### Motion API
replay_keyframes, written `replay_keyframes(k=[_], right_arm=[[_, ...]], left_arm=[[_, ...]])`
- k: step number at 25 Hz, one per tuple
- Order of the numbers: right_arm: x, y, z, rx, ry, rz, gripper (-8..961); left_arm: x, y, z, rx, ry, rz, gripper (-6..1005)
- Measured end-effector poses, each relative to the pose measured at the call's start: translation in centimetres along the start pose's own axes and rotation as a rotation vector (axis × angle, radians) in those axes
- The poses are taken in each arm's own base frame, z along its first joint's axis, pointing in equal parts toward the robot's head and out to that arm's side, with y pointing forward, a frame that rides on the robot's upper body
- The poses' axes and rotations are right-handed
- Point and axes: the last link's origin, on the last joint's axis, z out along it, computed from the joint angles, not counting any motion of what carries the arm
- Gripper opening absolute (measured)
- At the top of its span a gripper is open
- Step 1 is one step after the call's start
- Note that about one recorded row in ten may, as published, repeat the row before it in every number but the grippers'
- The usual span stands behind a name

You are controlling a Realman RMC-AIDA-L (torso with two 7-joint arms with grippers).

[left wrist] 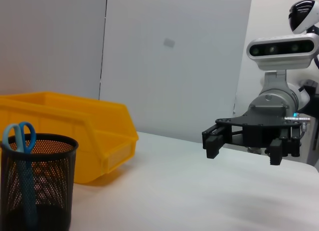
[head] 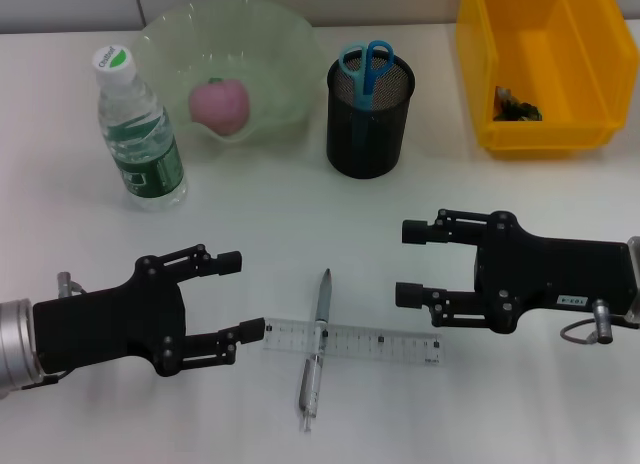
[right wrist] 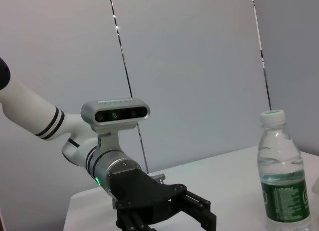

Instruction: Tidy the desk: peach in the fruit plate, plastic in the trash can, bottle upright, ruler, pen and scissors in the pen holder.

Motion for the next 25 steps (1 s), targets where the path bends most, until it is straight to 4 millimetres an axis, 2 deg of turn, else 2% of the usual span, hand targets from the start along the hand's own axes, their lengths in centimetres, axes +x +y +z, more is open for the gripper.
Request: replay_keyframes(k=[11,15,18,19,23,25], right_arm=[[-0.8,-0.4,0.0,-0.038,0.041,0.008,712],[-2.0,-0.6,-0.3,-0.083,0.098,0.005,712],[-4.0,-1.1,-0.1,-0.157,0.187,0.012,712],[-4.0,-1.1,-0.1,-0.157,0.187,0.012,712],[-6.4,-2.1,0.8,-0.222,0.333,0.010,712],[-6.7,-2.3,1.1,-0.229,0.363,0.008,712]], left_arm=[[0.0,-0.1,-0.2,0.003,-0.004,0.001,798],[0.0,-0.2,-0.4,0.000,-0.011,-0.012,798],[0.0,-0.3,-0.9,-0.010,-0.033,-0.022,798],[0.0,-0.3,-0.9,-0.010,-0.033,-0.022,798],[0.0,-0.6,-1.5,-0.003,-0.052,-0.015,798],[0.0,-0.7,-1.6,0.000,-0.055,-0.013,798]])
